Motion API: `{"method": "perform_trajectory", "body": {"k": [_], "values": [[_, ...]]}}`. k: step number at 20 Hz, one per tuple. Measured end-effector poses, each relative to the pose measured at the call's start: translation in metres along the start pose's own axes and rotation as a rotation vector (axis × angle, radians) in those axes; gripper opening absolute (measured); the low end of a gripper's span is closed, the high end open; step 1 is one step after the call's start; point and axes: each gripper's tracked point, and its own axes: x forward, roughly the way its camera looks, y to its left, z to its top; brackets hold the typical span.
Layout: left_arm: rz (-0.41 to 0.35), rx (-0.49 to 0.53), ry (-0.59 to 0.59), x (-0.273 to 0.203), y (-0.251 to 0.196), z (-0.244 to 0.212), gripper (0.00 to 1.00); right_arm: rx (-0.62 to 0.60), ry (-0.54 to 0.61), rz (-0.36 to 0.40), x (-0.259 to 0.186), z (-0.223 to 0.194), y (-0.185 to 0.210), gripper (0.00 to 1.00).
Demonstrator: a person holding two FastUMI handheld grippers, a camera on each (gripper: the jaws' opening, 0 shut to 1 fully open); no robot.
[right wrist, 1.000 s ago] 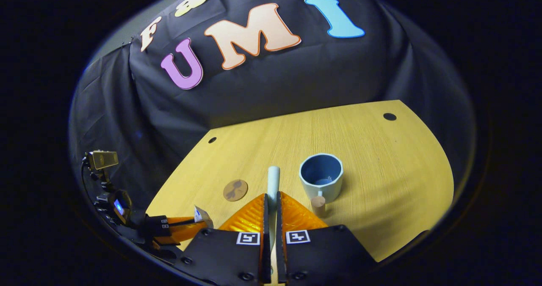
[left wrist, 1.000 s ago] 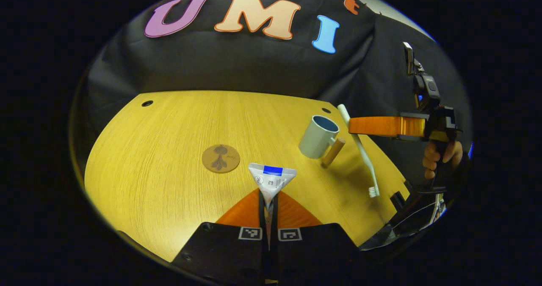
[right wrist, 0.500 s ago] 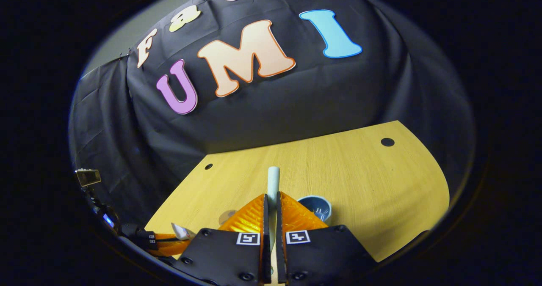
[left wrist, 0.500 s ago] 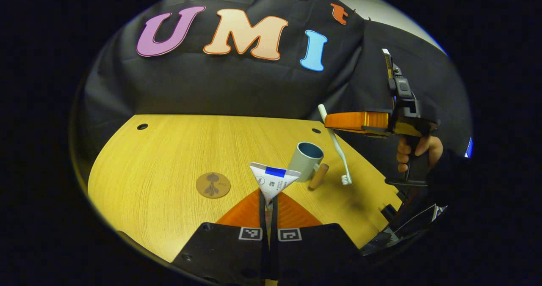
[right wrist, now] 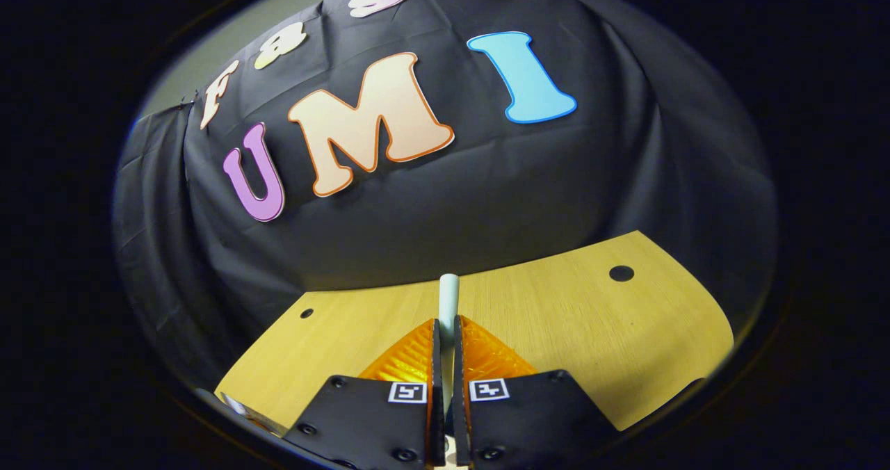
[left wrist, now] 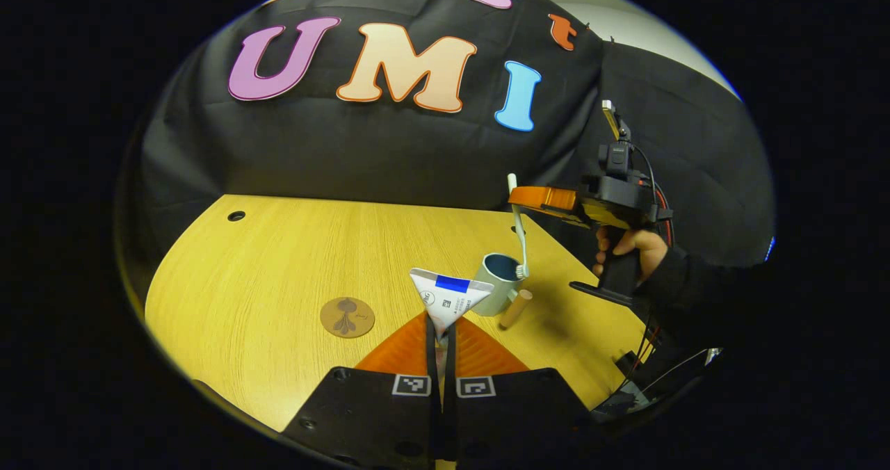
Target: Put the toothbrush and toothpaste on the desktop into the cup, then pick up the cup and place it on the coaster on the desktop.
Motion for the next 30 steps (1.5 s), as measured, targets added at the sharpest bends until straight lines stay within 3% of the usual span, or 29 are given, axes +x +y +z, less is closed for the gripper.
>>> {"method": "perform_trajectory", "body": {"k": [6, 10, 13, 14, 18, 22, 24, 25, 30], "values": [[0.010, -0.023, 0.001, 0.000, -0.005, 0.005, 0.00, -0.066, -0.052, -0.037, 0.019, 0.001, -0.008, 0.08], [0.008, -0.024, 0.007, 0.003, -0.008, 0.010, 0.00, -0.073, -0.022, -0.040, 0.009, -0.019, -0.008, 0.08], [-0.004, -0.018, -0.004, 0.008, -0.010, 0.015, 0.00, -0.052, 0.018, -0.022, 0.000, -0.035, -0.008, 0.16], [-0.008, -0.011, -0.007, 0.009, -0.011, 0.018, 0.00, -0.033, 0.044, -0.006, -0.008, -0.042, -0.005, 0.22], [-0.028, -0.006, -0.025, 0.011, -0.018, 0.028, 0.00, -0.030, 0.065, -0.015, -0.039, -0.058, -0.021, 0.96], [-0.054, 0.003, -0.046, 0.020, -0.026, 0.042, 0.00, -0.038, 0.115, -0.048, -0.072, -0.083, -0.047, 0.99], [-0.070, 0.008, -0.053, 0.025, -0.031, 0.050, 0.00, -0.026, 0.147, -0.065, -0.086, -0.096, -0.058, 0.95], [-0.080, 0.010, -0.060, 0.028, -0.033, 0.054, 0.00, -0.016, 0.159, -0.069, -0.093, -0.102, -0.061, 0.99], [-0.125, 0.045, -0.084, 0.048, -0.050, 0.078, 0.00, -0.003, 0.195, -0.079, -0.116, -0.122, -0.062, 0.95]]}}
